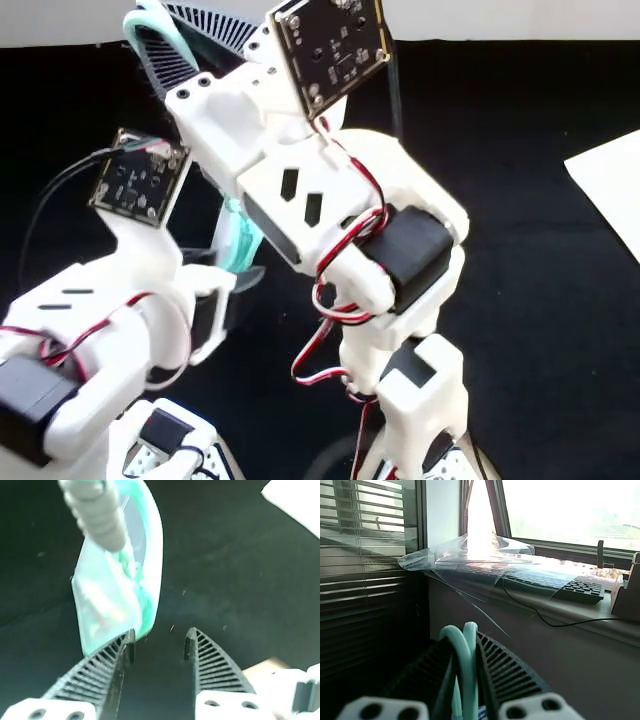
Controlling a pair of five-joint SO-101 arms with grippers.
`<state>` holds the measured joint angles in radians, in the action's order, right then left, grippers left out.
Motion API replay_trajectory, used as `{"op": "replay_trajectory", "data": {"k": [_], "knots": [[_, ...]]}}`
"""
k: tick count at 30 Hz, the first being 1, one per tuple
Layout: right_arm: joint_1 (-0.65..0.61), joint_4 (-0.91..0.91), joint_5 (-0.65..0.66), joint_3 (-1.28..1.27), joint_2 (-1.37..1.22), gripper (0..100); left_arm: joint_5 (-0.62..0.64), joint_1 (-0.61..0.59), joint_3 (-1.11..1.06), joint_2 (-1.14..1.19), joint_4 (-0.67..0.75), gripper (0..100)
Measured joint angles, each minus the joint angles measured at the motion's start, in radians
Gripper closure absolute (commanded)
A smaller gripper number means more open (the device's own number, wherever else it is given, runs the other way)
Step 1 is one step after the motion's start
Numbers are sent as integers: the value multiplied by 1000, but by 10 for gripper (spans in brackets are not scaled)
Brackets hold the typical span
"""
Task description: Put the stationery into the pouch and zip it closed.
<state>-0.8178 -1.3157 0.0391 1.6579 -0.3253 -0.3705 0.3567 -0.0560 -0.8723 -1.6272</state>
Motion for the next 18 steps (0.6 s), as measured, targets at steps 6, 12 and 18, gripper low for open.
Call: {"op": "replay_trajectory", "data": {"k": [6,12,18], "knots": [[0,38,0,0,0,992,23,3,-101,-2,117,822],[0,38,46,0,-5,992,23,-6,-226,-3,221,822],[-3,38,48,0,-5,992,23,-117,-293,-5,328,822]]}}
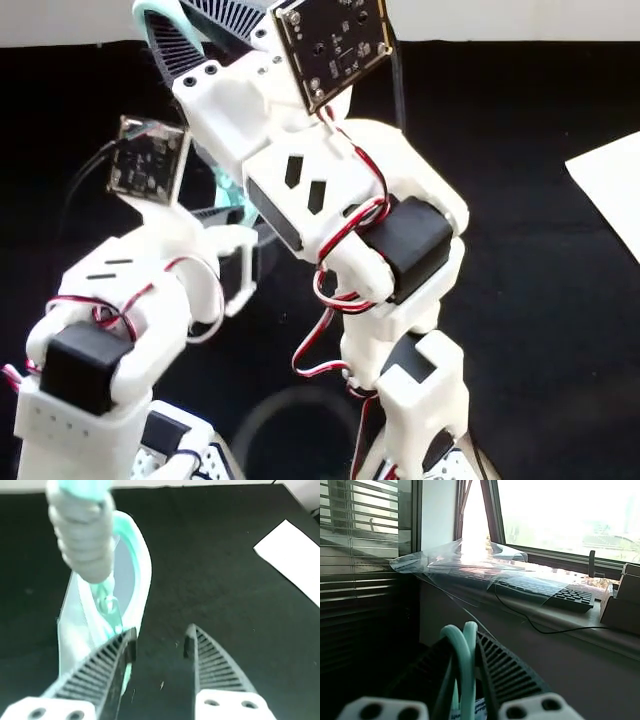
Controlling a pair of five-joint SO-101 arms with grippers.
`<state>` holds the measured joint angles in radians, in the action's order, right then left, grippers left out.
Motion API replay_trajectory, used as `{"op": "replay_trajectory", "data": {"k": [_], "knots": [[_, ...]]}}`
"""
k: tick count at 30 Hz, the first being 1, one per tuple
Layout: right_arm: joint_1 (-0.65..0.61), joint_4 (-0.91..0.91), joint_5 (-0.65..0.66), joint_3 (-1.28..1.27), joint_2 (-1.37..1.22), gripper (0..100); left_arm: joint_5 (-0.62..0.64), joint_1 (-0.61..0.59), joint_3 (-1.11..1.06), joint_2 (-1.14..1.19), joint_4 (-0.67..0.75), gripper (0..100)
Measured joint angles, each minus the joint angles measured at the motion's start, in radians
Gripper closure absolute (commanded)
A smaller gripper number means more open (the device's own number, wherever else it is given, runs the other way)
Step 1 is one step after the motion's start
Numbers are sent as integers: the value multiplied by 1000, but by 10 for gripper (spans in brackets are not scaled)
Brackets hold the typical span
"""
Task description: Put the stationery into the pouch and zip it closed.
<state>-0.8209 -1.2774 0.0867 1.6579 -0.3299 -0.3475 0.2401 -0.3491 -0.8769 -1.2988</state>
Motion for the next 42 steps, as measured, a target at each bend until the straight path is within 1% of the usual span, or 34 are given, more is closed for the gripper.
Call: {"op": "replay_trajectory", "data": {"k": [4,9,18,22,24,27,28,30,33,37,40,42], "knots": [[0,2,0,0,2,992,0,-14,-61,-2,29,822],[-2,2,0,0,2,992,-2,-32,-160,-3,109,822],[-2,2,0,0,2,992,-3,-74,-245,-15,120,822],[-2,2,0,0,2,992,-3,-74,-262,-15,166,826],[-2,2,0,0,2,992,-3,-77,-279,-15,184,867],[-2,2,0,0,2,992,-3,-77,-310,-17,226,979],[-2,2,0,0,2,992,-5,-77,-321,-17,242,999],[-2,2,0,0,2,992,-8,-77,-331,-17,259,993],[-2,2,0,0,2,992,-60,-77,-334,-17,259,995],[12,2,0,0,2,992,-78,-77,-334,-23,259,995],[66,2,0,0,2,992,-81,-77,-334,-23,233,995],[118,-3,0,0,2,992,-106,-77,-333,-23,201,995]]}}
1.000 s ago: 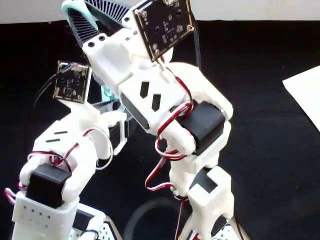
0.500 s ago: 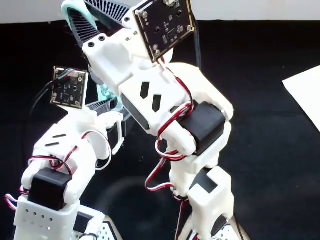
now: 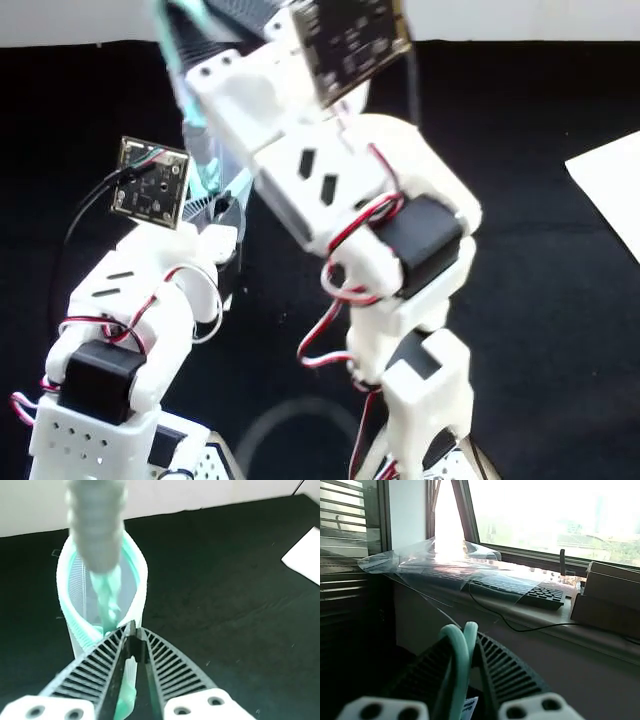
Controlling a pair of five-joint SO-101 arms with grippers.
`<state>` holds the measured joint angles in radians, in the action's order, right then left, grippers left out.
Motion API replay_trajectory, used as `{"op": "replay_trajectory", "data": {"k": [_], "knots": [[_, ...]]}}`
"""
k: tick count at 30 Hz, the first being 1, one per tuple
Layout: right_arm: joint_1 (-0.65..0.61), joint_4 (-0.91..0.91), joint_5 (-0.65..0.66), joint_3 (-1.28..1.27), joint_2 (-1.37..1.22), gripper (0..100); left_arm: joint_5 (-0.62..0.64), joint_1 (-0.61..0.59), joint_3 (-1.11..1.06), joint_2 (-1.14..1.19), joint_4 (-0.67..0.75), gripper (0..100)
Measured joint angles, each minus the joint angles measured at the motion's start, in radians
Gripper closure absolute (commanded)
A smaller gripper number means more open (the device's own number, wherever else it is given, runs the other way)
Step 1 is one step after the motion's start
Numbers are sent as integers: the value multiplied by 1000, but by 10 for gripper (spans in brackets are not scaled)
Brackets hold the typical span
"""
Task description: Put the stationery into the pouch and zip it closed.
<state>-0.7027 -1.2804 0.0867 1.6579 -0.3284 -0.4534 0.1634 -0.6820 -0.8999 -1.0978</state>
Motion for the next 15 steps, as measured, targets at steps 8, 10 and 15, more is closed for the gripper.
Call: {"op": "replay_trajectory", "data": {"k": [8,10,15], "knots": [[250,-83,2,0,-2,992,-41,-25,3,-2,-66,995],[293,-107,2,0,-2,992,-41,-46,3,-2,-66,995],[377,-163,2,-2,-20,992,-41,-101,3,-2,-66,995]]}}
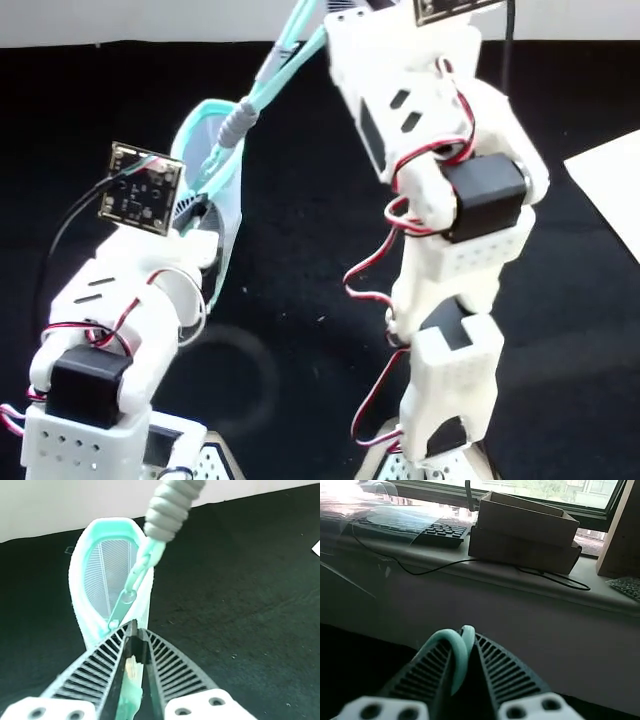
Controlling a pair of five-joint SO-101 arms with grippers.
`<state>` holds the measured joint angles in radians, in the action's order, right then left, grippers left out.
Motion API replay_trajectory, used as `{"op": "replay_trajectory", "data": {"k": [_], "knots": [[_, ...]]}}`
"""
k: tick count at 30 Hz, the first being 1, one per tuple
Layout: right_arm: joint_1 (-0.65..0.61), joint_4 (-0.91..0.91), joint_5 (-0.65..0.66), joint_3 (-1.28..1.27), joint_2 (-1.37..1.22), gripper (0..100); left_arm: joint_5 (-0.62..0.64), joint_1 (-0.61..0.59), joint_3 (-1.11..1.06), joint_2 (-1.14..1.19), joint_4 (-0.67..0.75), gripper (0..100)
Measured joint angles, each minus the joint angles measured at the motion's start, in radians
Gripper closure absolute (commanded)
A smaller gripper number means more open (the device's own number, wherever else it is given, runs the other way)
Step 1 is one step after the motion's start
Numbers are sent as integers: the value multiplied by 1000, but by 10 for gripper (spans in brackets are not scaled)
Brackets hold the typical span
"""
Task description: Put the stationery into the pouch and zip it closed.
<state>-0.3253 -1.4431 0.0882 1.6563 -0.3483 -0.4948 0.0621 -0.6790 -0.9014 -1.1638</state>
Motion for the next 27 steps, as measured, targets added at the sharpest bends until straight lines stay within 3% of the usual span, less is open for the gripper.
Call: {"op": "replay_trajectory", "data": {"k": [9,13,18,27], "knots": [[170,-2,-34,0,-235,992,-6,-32,3,-2,-52,995],[333,63,-64,0,-324,992,-11,-71,-130,58,-193,995],[485,163,-106,0,-361,992,-44,-69,-133,51,-250,995],[474,178,-121,0,-353,992,-48,-78,-94,44,-259,994]]}}
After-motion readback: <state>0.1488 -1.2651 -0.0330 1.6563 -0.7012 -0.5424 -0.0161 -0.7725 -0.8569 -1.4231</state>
